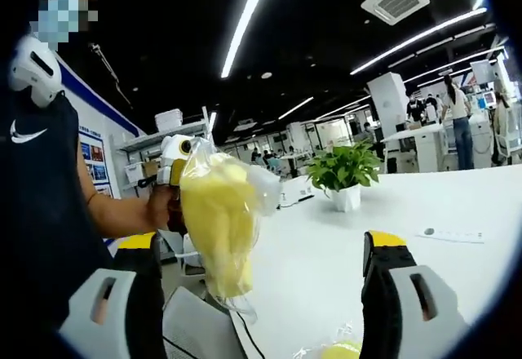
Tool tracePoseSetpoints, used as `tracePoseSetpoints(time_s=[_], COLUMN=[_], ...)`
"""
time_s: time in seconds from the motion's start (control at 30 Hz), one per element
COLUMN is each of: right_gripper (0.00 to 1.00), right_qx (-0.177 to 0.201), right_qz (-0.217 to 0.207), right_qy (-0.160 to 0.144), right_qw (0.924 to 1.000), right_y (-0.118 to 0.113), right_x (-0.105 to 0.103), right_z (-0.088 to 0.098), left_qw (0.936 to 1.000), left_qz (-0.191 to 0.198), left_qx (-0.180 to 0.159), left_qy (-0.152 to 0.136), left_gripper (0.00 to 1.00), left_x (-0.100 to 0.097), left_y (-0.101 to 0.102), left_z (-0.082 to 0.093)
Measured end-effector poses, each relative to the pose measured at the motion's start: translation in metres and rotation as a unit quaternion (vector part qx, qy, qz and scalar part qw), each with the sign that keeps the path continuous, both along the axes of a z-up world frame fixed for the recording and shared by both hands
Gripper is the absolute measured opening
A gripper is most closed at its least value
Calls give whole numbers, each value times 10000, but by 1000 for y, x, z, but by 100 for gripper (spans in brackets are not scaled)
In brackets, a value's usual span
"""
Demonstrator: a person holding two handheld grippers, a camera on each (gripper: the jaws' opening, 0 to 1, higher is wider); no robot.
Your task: Compare the silicone blocks by pressing each to a similar depth, holding the contact briefly, and releasing to observe deformation and rebound differences across the visible hardness samples.
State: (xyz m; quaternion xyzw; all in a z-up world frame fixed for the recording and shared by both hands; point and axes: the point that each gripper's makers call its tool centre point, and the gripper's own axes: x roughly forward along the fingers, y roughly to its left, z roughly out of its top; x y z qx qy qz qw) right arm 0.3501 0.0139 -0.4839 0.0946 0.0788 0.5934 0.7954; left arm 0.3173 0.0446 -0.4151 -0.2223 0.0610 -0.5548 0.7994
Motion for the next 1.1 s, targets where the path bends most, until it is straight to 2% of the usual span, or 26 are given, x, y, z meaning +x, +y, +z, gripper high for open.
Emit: tracePoseSetpoints(time_s=[0.17, 0.57, 0.73, 0.87, 0.93, 1.03, 1.1], right_gripper=[96, 96, 96, 96, 96, 96, 96], right_qx=[-178, -528, -710, -847, -1057, -1112, -1321], right_qz=[-301, -1089, -1365, -1599, -1680, -1766, -1920], right_qy=[-210, -263, -193, -82, -65, 38, 24], right_qw=[9992, 9923, 9879, 9835, 9801, 9780, 9725], right_y=[-12, -61, -80, -96, -103, -112, -122], right_x=[8, 20, 21, 19, 17, 13, 14], right_z=[-4, -30, -51, -70, -82, -93, -102], left_qw=[9998, 9982, 9966, 9961, 9957, 9951, 9947], left_qz=[101, 206, 302, 327, 330, 329, 339], left_qx=[-79, -98, -135, -144, -140, -141, -131], left_qy=[148, 555, 755, 810, 850, 924, 961], left_gripper=[0, 0, 0, 0, 0, 0, 0], left_x=[6, 17, 25, 27, 28, 29, 29], left_y=[3, 9, 12, 14, 15, 16, 17], left_z=[-3, -19, -25, -26, -27, -30, -31])
